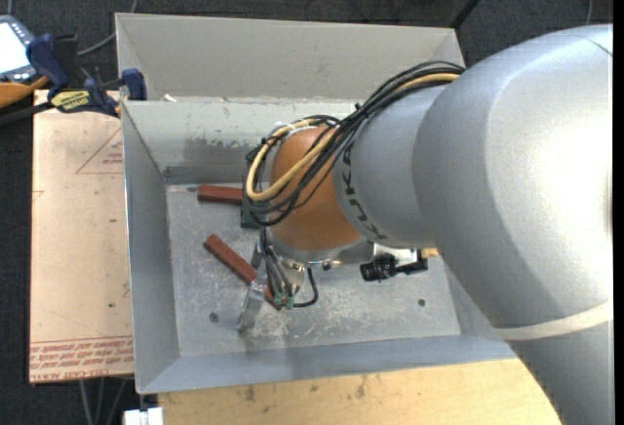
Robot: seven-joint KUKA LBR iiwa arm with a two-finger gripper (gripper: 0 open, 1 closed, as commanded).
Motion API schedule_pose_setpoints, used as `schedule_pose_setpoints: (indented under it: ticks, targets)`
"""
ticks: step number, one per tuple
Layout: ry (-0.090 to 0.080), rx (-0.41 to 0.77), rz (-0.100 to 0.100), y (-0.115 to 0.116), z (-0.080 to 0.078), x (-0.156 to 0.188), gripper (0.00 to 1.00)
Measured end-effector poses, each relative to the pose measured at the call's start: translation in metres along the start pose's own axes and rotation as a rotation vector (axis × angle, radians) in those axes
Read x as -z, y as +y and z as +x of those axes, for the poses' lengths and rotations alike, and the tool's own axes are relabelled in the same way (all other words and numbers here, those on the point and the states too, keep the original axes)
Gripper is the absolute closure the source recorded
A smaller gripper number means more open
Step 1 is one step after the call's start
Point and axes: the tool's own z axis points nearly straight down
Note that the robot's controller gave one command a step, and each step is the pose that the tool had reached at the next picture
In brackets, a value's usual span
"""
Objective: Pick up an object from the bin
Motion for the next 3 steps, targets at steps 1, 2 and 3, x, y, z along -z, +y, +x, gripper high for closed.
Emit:
schedule_pose_setpoints:
  ticks: [1, 2, 3]
  targets:
    - [0.000, -0.001, 0.000, 0.000, 0.000, 0.000, 0.00]
    - [-0.001, -0.001, -0.001, 0.001, -0.001, 0.001, 1.00]
    - [-0.006, 0.000, -0.004, 0.002, -0.002, 0.072, 1.00]
